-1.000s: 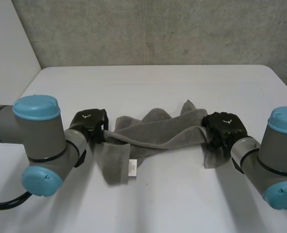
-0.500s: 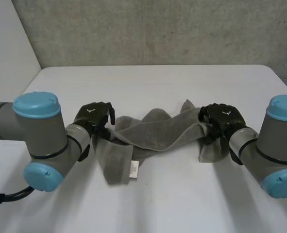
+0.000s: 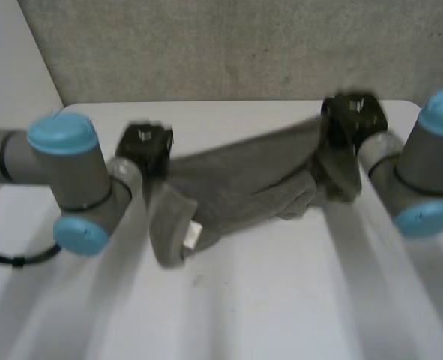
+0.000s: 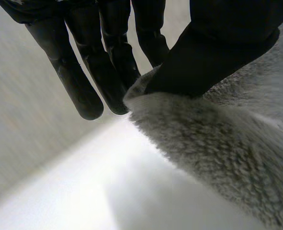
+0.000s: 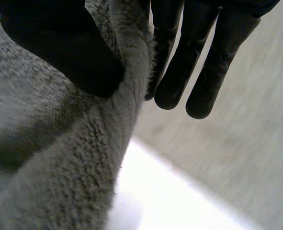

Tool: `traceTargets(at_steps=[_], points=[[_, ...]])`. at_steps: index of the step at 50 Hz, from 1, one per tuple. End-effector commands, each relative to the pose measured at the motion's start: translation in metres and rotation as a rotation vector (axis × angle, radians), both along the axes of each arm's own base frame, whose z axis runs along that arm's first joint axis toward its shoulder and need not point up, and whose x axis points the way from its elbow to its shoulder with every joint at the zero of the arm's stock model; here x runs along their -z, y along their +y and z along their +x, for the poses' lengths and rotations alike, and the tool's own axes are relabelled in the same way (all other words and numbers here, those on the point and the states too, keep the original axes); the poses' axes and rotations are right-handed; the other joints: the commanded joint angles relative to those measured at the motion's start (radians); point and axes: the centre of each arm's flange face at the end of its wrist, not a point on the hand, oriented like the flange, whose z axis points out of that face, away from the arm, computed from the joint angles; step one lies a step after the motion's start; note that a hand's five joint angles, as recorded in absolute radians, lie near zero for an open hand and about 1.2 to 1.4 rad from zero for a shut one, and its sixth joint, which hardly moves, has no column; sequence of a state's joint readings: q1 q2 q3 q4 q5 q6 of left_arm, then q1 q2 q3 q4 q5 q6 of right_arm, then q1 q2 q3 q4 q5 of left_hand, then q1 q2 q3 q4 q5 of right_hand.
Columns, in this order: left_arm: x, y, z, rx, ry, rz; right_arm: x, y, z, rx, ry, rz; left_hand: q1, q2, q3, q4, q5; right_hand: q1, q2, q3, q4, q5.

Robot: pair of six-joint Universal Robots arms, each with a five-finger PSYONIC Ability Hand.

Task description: Fold the towel.

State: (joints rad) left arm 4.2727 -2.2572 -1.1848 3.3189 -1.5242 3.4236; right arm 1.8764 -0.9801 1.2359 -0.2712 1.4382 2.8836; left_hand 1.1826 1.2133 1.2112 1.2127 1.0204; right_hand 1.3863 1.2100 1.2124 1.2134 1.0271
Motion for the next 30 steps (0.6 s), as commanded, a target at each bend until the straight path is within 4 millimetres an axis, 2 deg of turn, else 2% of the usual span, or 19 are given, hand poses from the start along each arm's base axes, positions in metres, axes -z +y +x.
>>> traceTargets(at_steps=[1,2,3,5,8,10,11,13,14,16,17,18,19,21,22,24,25,27,30], points=[[-0.145,-0.026,-0.007,-0.017,0.175,-0.487,-0.135,-0.023,0.011,0.012,0.081,-0.605,0.214,0.183,0.185,0.184,0.201,0.010,0.186,0.184,0.183,0.195],[-0.172,-0.023,-0.005,-0.020,0.217,-0.579,-0.162,-0.016,0.011,0.008,0.045,-0.728,0.214,0.183,0.185,0.184,0.201,0.010,0.186,0.184,0.183,0.195],[-0.172,-0.023,-0.005,-0.020,0.218,-0.580,-0.163,-0.016,0.011,0.008,0.044,-0.729,0.214,0.183,0.185,0.184,0.201,0.010,0.186,0.184,0.183,0.195],[-0.208,-0.009,0.001,-0.022,0.271,-0.691,-0.198,-0.001,0.010,-0.022,-0.020,-0.907,0.214,0.183,0.185,0.184,0.201,0.010,0.186,0.184,0.183,0.195],[-0.213,-0.002,0.004,-0.019,0.275,-0.702,-0.203,0.004,0.011,-0.053,-0.047,-0.934,0.214,0.183,0.185,0.184,0.201,0.010,0.186,0.184,0.183,0.195],[-0.190,0.007,0.007,-0.012,0.232,-0.622,-0.182,0.008,0.013,-0.125,-0.059,-0.814,0.214,0.183,0.185,0.184,0.201,0.010,0.186,0.184,0.183,0.195],[-0.190,0.007,0.007,-0.012,0.231,-0.621,-0.182,0.008,0.013,-0.126,-0.059,-0.813,0.214,0.183,0.185,0.184,0.201,0.010,0.186,0.184,0.183,0.195],[-0.144,0.021,0.012,-0.002,0.156,-0.473,-0.140,0.011,0.010,-0.175,-0.020,-0.572,0.214,0.183,0.185,0.184,0.201,0.010,0.186,0.184,0.183,0.195],[-0.143,0.021,0.012,-0.002,0.156,-0.472,-0.139,0.011,0.010,-0.175,-0.019,-0.571,0.214,0.183,0.185,0.184,0.201,0.010,0.186,0.184,0.183,0.195],[-0.092,0.042,0.022,0.003,0.074,-0.303,-0.094,0.021,-0.001,-0.197,0.052,-0.291,0.214,0.183,0.185,0.184,0.201,0.010,0.186,0.184,0.183,0.195],[-0.092,0.042,0.022,0.003,0.074,-0.303,-0.093,0.021,-0.001,-0.197,0.052,-0.290,0.214,0.183,0.185,0.184,0.201,0.010,0.186,0.184,0.183,0.195],[-0.066,0.053,0.027,0.009,0.034,-0.219,-0.070,0.029,-0.006,-0.206,0.095,-0.149,0.214,0.183,0.185,0.184,0.201,0.010,0.186,0.184,0.183,0.195],[-0.066,0.053,0.027,0.009,0.034,-0.218,-0.070,0.029,-0.006,-0.206,0.095,-0.147,0.214,0.183,0.185,0.184,0.201,0.010,0.186,0.184,0.183,0.195],[-0.021,0.077,0.037,0.029,-0.037,-0.061,-0.029,0.045,-0.021,-0.203,0.198,0.101,0.214,0.183,0.185,0.184,0.201,0.010,0.186,0.184,0.183,0.195],[-0.020,0.077,0.037,0.029,-0.037,-0.061,-0.029,0.045,-0.021,-0.203,0.198,0.102,0.214,0.183,0.185,0.184,0.201,0.010,0.186,0.184,0.183,0.195],[0.011,0.097,0.043,0.063,-0.084,0.059,0.009,0.059,-0.037,-0.202,0.301,0.309,0.214,0.183,0.185,0.184,0.201,0.010,0.186,0.184,0.183,0.195],[0.011,0.097,0.043,0.063,-0.084,0.060,0.009,0.059,-0.037,-0.202,0.301,0.310,0.214,0.183,0.185,0.184,0.201,0.010,0.186,0.184,0.183,0.195],[0.022,0.104,0.044,0.080,-0.098,0.100,0.034,0.070,-0.044,-0.216,0.348,0.412,0.214,0.183,0.185,0.184,0.201,0.010,0.186,0.184,0.183,0.195],[0.041,0.112,0.045,0.102,-0.120,0.161,0.042,0.073,-0.045,-0.217,0.351,0.436,0.214,0.183,0.185,0.184,0.201,0.010,0.186,0.184,0.183,0.195]])
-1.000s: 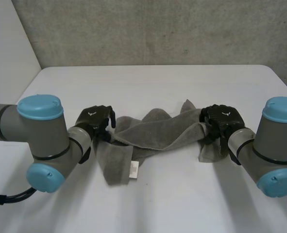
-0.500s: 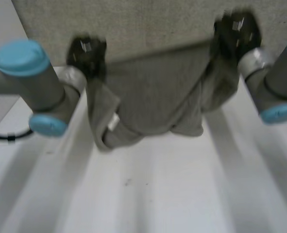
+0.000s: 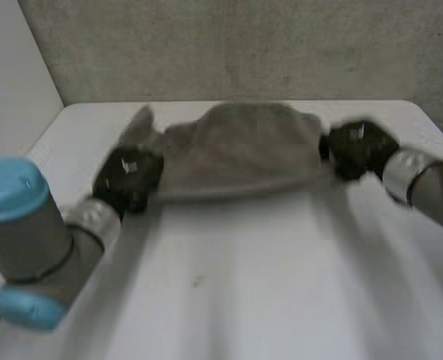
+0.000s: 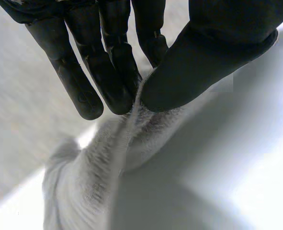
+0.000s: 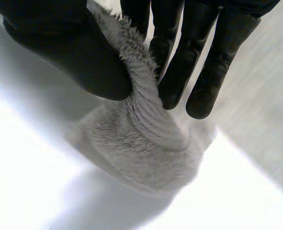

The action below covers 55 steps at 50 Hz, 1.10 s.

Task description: Fold the towel.

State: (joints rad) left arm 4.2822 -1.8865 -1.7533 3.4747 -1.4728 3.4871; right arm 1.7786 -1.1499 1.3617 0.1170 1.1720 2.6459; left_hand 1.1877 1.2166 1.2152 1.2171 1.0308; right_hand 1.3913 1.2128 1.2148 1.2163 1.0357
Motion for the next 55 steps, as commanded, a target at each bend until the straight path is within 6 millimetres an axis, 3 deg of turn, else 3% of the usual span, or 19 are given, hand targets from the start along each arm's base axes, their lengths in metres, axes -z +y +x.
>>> traceTargets(at_steps=[1,11,13,20,32,43,51,55], points=[[0.046,0.023,0.004,0.048,-0.060,0.161,0.054,0.021,-0.017,0.002,0.117,0.217,0.209,0.180,0.181,0.179,0.191,0.005,0.183,0.181,0.180,0.186],[0.033,0.016,0.002,0.040,-0.033,0.124,0.074,0.026,-0.030,0.086,0.024,0.283,0.209,0.180,0.181,0.179,0.191,0.005,0.183,0.181,0.180,0.186],[0.024,0.013,0.001,0.040,-0.018,0.097,0.079,0.030,-0.032,0.117,-0.020,0.320,0.209,0.180,0.181,0.179,0.191,-0.567,-0.388,-0.390,-0.392,-0.386],[0.008,0.009,-0.004,0.048,0.004,0.045,0.080,0.041,-0.033,0.145,-0.089,0.325,0.209,0.180,0.181,0.179,0.191,-0.816,-0.637,-0.639,-0.641,-0.635],[0.002,-0.001,-0.010,0.050,0.016,0.017,0.086,0.042,-0.034,0.194,-0.193,0.267,0.209,0.180,0.181,0.179,0.191,-0.840,-0.661,-0.663,-0.664,-0.658],[0.004,-0.007,-0.007,0.032,0.014,0.021,0.089,0.019,-0.037,0.287,-0.186,0.119,0.209,0.180,0.181,0.179,0.191,-0.822,-0.643,-0.645,-0.647,-0.641],[0.009,-0.005,-0.004,0.027,0.006,0.038,0.085,0.008,-0.047,0.328,-0.140,0.065,0.209,0.180,0.181,0.179,0.191,-0.728,-0.549,-0.551,-0.553,-0.547],[0.014,-0.005,-0.004,0.025,-0.001,0.053,0.078,0.000,-0.067,0.376,-0.153,0.052,0.209,0.180,0.181,0.179,0.191,-0.529,-0.351,-0.353,-0.354,-0.348]])
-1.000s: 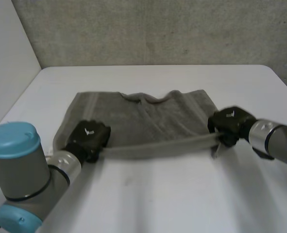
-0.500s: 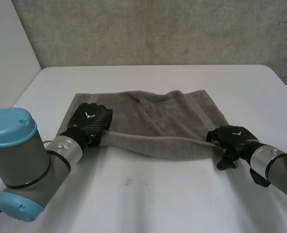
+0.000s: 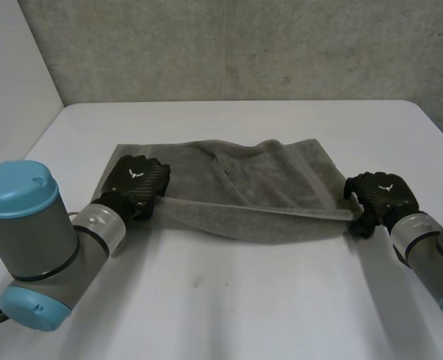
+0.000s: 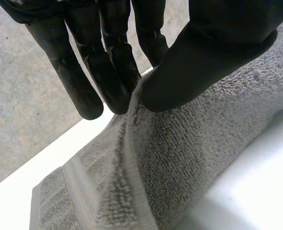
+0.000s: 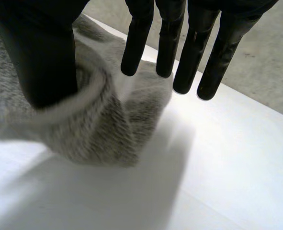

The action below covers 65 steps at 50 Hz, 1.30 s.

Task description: Fold the towel.

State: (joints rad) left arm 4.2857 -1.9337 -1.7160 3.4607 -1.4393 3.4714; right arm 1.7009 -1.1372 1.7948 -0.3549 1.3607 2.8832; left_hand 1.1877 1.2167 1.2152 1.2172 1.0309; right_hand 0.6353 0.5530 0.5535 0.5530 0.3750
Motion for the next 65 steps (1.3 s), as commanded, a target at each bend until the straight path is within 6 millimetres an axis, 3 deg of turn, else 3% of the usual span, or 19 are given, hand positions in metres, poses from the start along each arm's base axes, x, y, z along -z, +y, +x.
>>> traceTargets(at_steps=[1,4,6,8,15,17,22,28,45,56,65], points=[[0.008,0.001,0.000,0.000,-0.011,0.023,-0.011,-0.011,-0.024,0.047,-0.005,-0.020,0.209,0.180,0.181,0.179,0.191,0.306,0.388,0.388,0.388,0.392],[0.010,0.001,0.001,-0.001,-0.013,0.029,-0.011,-0.012,-0.026,0.036,-0.015,-0.014,0.209,0.180,0.181,0.179,0.191,0.398,0.480,0.480,0.480,0.484],[0.015,0.001,0.000,-0.002,-0.018,0.042,-0.010,-0.012,-0.024,-0.015,-0.037,0.000,0.209,0.180,0.181,0.179,0.191,0.678,0.761,0.760,0.760,0.764],[0.017,0.001,0.000,-0.002,-0.020,0.048,-0.008,-0.011,-0.023,-0.043,-0.051,0.012,0.209,0.180,0.181,0.179,0.191,0.760,0.842,0.842,0.842,0.846],[0.027,0.000,0.000,0.000,-0.028,0.065,-0.005,-0.008,-0.019,-0.092,-0.062,0.058,0.209,0.180,0.181,0.179,0.191,0.761,0.843,0.843,0.843,0.847],[0.034,-0.002,0.000,-0.003,-0.036,0.083,-0.009,-0.007,-0.020,-0.094,-0.066,0.060,-0.001,-0.030,-0.029,-0.031,-0.019,0.761,0.843,0.843,0.843,0.847],[0.045,-0.008,0.004,-0.020,-0.040,0.094,-0.014,-0.007,-0.023,-0.088,-0.061,0.044,-0.263,-0.292,-0.291,-0.293,-0.281,0.761,0.843,0.843,0.843,0.847],[0.053,-0.015,0.008,-0.041,-0.040,0.091,-0.024,-0.006,-0.024,-0.089,-0.061,0.015,-0.264,-0.293,-0.291,-0.293,-0.281,0.761,0.843,0.843,0.843,0.847],[0.040,-0.042,0.047,-0.289,-0.056,0.046,-0.032,-0.016,-0.042,-0.029,-0.051,-0.020,-0.311,-0.340,-0.338,-0.340,-0.328,0.761,0.843,0.843,0.843,0.847],[0.029,-0.024,0.060,-0.301,-0.063,0.049,-0.034,-0.015,-0.044,-0.028,-0.040,-0.026,-0.387,-0.416,-0.414,-0.416,-0.405,0.761,0.843,0.843,0.843,0.847],[0.031,-0.013,0.066,-0.306,-0.084,0.073,-0.034,-0.015,-0.044,-0.029,-0.032,-0.030,-0.437,-0.466,-0.464,-0.466,-0.455,0.761,0.843,0.843,0.843,0.847]])
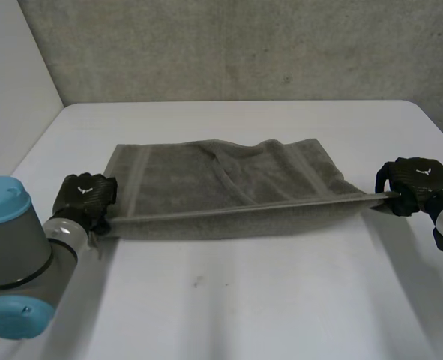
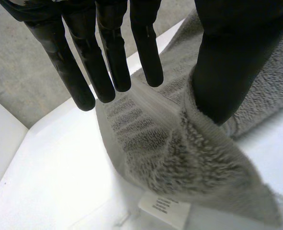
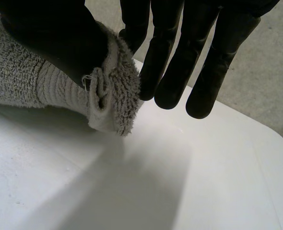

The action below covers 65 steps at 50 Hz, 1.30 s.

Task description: Fold the towel.

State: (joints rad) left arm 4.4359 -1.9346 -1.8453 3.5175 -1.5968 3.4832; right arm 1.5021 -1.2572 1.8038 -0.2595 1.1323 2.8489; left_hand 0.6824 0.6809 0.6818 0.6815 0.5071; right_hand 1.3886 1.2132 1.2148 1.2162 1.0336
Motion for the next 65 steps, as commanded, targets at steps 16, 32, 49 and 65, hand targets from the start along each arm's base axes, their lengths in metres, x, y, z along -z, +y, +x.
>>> traceTargets(at_steps=[16,32,49,65], points=[[-0.011,0.007,0.023,-0.039,-0.067,0.128,-0.044,0.008,0.002,-0.057,0.181,-0.050,0.714,0.715,0.714,0.715,0.715,0.008,0.183,0.181,0.180,0.188],[-0.221,0.045,0.016,0.139,-0.021,-0.211,-0.263,0.044,0.003,-0.045,0.259,-0.354,0.714,0.715,0.714,0.715,0.715,0.008,0.183,0.181,0.180,0.188],[-0.111,-0.029,0.005,0.141,-0.079,0.201,-0.148,-0.019,0.017,-0.170,0.361,0.097,0.714,0.715,0.714,0.715,0.715,0.008,0.183,0.181,0.180,0.188],[-0.200,-0.128,-0.034,0.162,0.029,-0.374,-0.199,-0.111,0.042,0.025,0.202,-0.539,0.714,0.715,0.714,0.715,0.715,0.008,0.183,0.181,0.180,0.188]])
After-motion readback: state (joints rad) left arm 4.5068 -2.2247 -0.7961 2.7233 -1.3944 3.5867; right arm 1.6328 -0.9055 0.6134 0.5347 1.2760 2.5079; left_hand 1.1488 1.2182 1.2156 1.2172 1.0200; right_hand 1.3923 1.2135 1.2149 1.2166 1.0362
